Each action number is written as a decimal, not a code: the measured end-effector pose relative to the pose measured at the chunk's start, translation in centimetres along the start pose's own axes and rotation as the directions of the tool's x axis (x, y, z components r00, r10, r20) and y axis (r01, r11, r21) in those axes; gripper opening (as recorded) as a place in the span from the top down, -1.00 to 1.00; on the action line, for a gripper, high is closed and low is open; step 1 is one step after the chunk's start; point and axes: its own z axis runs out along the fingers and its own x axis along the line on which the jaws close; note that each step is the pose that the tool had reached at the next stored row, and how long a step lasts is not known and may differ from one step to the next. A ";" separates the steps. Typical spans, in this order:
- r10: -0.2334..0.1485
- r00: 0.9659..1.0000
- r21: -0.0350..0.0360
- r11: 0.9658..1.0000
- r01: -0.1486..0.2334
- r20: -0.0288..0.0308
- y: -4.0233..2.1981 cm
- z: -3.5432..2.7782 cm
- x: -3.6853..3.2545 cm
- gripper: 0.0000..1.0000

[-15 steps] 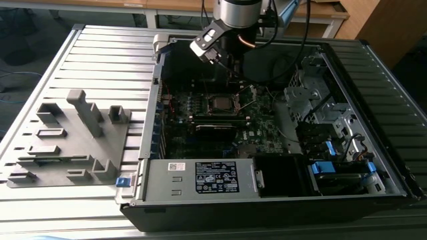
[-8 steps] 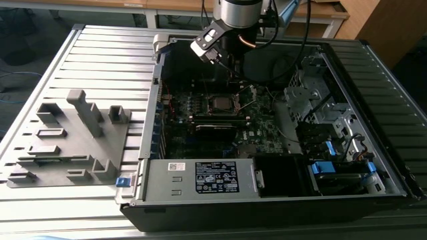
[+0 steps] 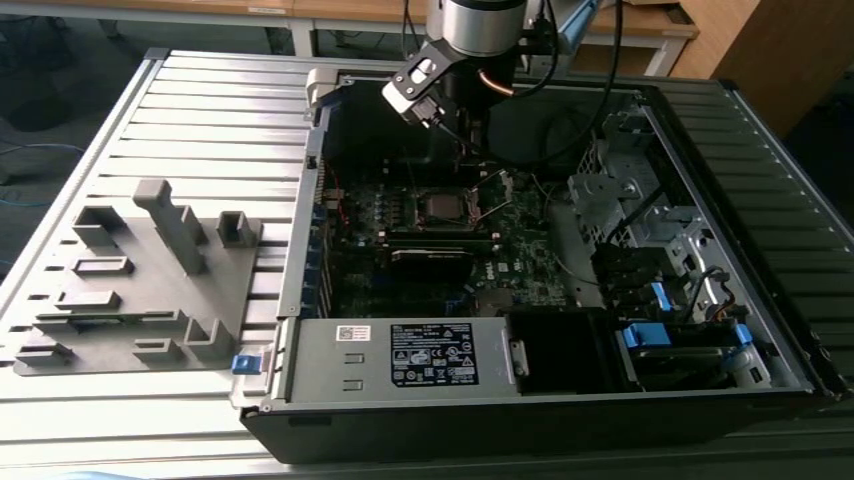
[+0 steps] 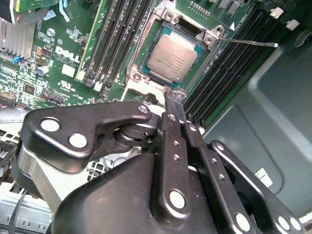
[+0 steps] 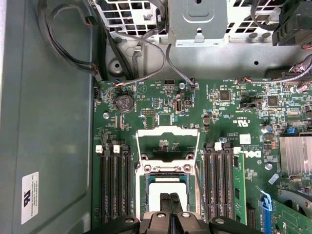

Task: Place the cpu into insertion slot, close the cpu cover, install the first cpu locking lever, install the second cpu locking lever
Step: 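Close the cpu cover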

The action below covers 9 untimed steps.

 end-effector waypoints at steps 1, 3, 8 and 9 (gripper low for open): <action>0.000 1.000 0.000 1.000 0.000 0.000 0.05 0.01 0.00 0.79; 0.000 1.000 0.000 1.000 0.000 0.000 0.14 0.01 0.00 0.79; 0.000 1.000 0.000 1.000 0.000 0.000 0.16 0.01 0.00 0.79; 0.000 1.000 0.000 1.000 0.000 0.000 0.16 0.01 0.01 0.79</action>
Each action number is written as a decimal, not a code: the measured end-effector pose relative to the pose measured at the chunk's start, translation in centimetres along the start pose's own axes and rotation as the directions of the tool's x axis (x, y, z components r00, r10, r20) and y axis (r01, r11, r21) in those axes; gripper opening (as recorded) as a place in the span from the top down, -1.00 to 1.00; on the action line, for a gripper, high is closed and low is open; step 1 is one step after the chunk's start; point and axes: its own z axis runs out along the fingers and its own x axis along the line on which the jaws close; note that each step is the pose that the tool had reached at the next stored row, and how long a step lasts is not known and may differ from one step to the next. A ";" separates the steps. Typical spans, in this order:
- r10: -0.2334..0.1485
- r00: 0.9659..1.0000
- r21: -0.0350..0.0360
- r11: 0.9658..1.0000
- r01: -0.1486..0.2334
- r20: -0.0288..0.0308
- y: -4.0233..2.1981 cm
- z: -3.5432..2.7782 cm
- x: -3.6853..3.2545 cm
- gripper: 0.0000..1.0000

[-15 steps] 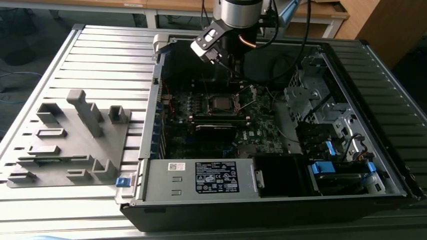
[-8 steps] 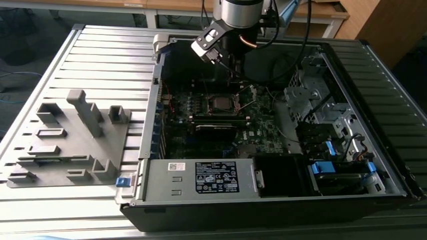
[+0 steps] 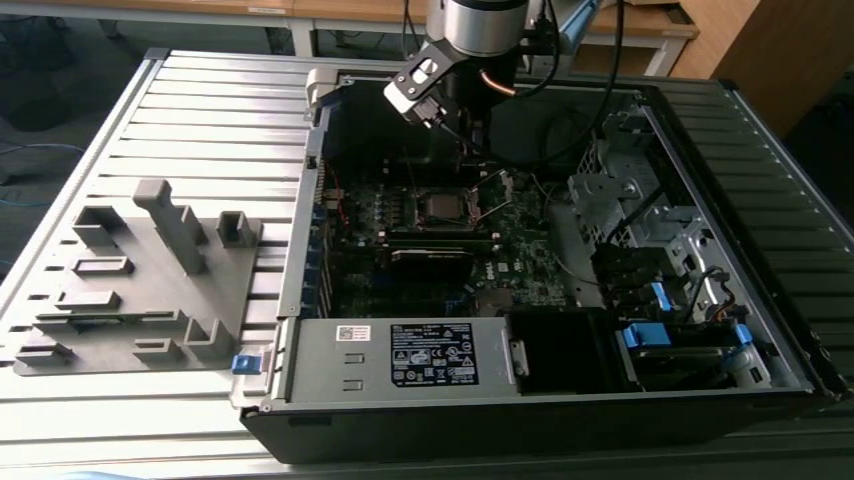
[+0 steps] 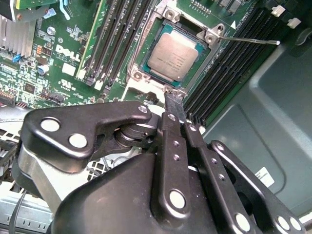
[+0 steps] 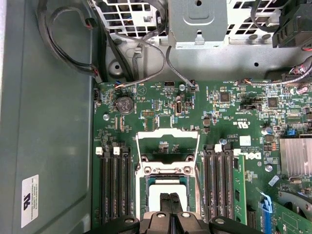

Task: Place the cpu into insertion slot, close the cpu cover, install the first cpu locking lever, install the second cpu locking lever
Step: 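Close the cpu cover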

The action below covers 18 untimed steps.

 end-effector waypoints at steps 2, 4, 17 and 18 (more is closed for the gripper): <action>0.000 1.000 0.000 1.000 0.000 0.000 0.04 0.00 0.00 0.79; 0.000 1.000 0.000 1.000 0.000 0.000 0.17 0.02 0.01 0.79; 0.000 1.000 0.000 1.000 0.000 0.000 2.02 0.19 0.21 0.79; 0.000 1.000 0.000 1.000 0.000 0.000 2.15 0.20 0.22 0.79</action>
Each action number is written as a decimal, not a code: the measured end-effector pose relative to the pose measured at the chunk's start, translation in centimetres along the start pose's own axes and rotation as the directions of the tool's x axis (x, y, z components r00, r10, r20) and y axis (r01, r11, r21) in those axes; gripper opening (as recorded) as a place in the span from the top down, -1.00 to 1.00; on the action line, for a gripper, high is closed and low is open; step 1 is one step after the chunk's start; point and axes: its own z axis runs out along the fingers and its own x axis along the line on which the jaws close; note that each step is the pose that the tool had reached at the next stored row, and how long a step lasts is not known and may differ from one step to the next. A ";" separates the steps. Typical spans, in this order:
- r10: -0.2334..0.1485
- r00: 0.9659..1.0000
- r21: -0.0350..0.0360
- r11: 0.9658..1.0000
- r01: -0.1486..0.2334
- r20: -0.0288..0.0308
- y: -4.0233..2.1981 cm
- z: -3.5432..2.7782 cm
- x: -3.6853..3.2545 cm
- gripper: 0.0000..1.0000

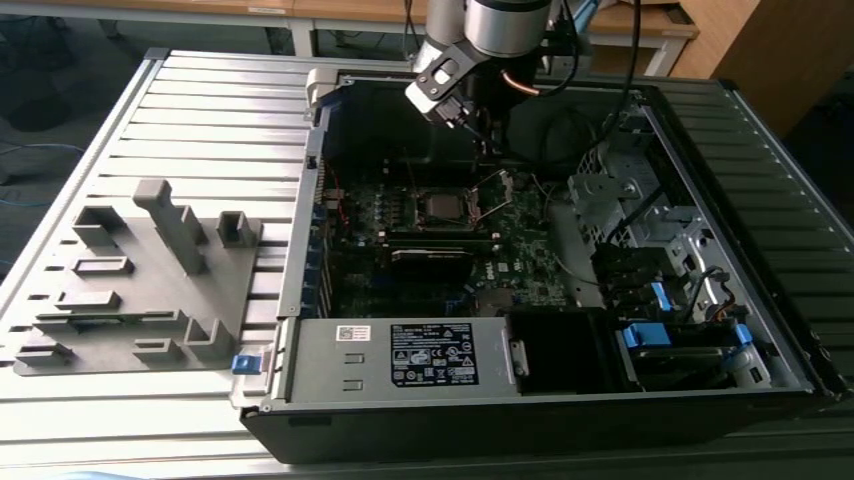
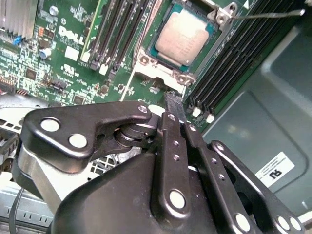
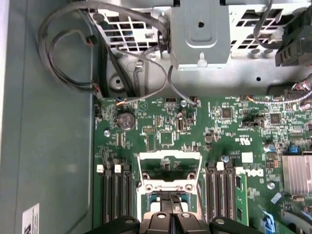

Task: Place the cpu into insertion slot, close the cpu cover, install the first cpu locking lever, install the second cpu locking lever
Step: 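Close the cpu cover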

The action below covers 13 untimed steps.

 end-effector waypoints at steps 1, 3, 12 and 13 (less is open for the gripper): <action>0.000 1.000 0.000 1.000 0.000 0.000 0.10 0.01 0.01 0.79; 0.000 1.000 0.000 1.000 0.000 0.000 0.34 0.03 0.05 0.79; 0.000 1.000 0.000 1.000 0.000 0.000 1.48 0.15 0.27 0.79; 0.000 1.000 0.000 1.000 0.000 0.000 1.65 0.17 0.30 0.79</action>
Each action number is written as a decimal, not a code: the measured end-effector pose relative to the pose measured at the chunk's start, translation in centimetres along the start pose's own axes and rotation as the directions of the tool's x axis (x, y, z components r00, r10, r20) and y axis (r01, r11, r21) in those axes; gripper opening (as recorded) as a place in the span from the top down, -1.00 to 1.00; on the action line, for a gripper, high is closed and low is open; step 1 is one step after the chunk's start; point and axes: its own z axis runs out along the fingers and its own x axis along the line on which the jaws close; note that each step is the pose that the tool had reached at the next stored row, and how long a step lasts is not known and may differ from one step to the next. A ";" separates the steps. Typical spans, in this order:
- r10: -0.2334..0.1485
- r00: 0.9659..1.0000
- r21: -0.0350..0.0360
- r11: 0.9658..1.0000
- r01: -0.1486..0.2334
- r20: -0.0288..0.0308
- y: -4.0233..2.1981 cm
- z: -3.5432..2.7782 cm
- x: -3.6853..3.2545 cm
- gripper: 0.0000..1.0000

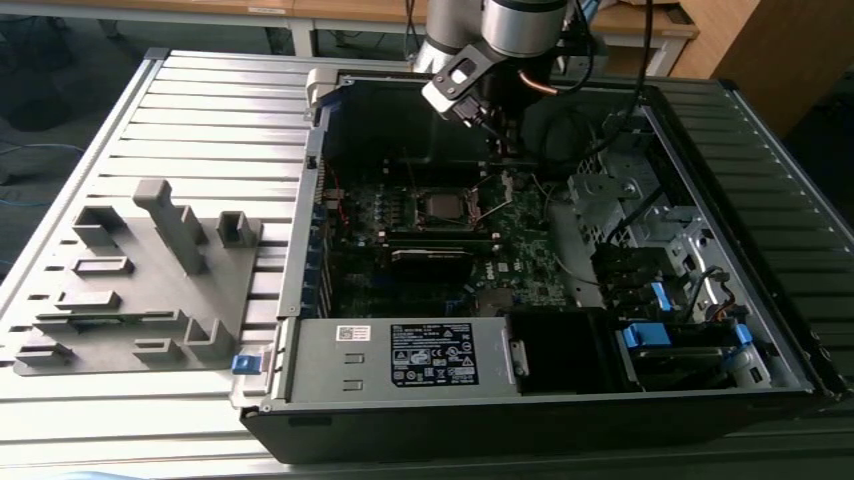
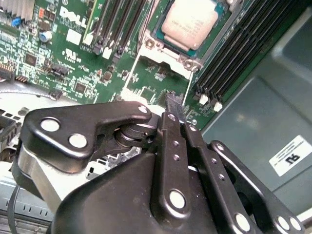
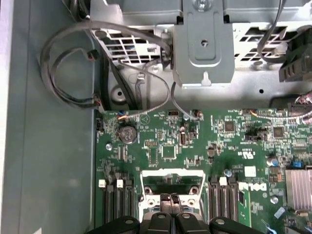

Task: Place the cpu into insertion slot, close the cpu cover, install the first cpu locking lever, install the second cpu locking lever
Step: 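Close the cpu cover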

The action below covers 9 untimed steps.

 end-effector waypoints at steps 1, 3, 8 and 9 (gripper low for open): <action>0.000 1.000 0.000 1.000 0.000 0.000 0.16 0.02 0.04 0.79; 0.000 1.000 0.000 1.000 0.000 0.000 0.52 0.06 0.13 0.79; 0.001 1.000 0.000 1.000 -0.001 0.002 1.61 0.27 0.48 0.79; 0.001 1.000 0.000 1.000 -0.001 0.003 1.86 0.32 0.55 0.79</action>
